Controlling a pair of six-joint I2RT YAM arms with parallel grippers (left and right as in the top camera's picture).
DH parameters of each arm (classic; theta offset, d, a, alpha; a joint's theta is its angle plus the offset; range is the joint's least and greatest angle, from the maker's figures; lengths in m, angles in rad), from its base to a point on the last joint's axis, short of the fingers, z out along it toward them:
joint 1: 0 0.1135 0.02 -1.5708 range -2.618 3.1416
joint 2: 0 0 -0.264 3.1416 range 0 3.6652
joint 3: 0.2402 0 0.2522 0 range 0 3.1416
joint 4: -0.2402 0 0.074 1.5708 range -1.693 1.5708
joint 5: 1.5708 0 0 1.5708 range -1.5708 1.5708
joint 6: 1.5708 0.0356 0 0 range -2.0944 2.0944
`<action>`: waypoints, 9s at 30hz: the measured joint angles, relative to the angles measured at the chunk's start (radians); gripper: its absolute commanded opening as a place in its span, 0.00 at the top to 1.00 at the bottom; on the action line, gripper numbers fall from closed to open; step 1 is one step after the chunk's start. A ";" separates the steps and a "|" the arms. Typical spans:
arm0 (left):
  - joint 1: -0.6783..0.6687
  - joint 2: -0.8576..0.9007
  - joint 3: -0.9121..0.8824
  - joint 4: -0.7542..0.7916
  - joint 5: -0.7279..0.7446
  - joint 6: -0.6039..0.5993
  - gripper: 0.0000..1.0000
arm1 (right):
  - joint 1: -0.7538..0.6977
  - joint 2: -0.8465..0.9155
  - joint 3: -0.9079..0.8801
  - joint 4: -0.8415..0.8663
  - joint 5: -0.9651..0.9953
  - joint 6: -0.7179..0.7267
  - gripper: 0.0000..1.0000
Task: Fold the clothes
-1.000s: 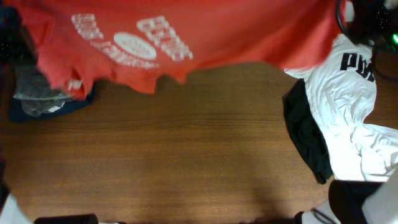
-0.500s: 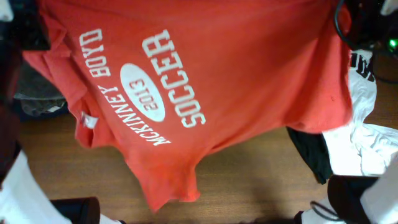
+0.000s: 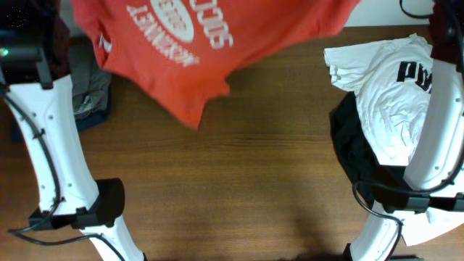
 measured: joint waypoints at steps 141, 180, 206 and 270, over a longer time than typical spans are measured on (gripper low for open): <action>-0.053 -0.279 -1.347 -0.602 0.098 -0.119 1.00 | -0.029 -0.388 -1.722 -0.320 0.113 0.088 0.96; -0.004 -0.274 -1.469 -0.138 0.035 -0.163 0.29 | 0.008 -0.307 -1.727 -0.053 0.114 0.142 0.83; -0.015 -0.118 -1.115 -0.040 0.257 -0.095 0.26 | 0.008 -0.287 -1.277 -0.218 0.076 0.050 0.17; -0.076 -0.086 -1.116 -0.119 0.205 -0.065 0.25 | -0.021 -0.084 -1.051 -0.164 0.168 0.263 0.96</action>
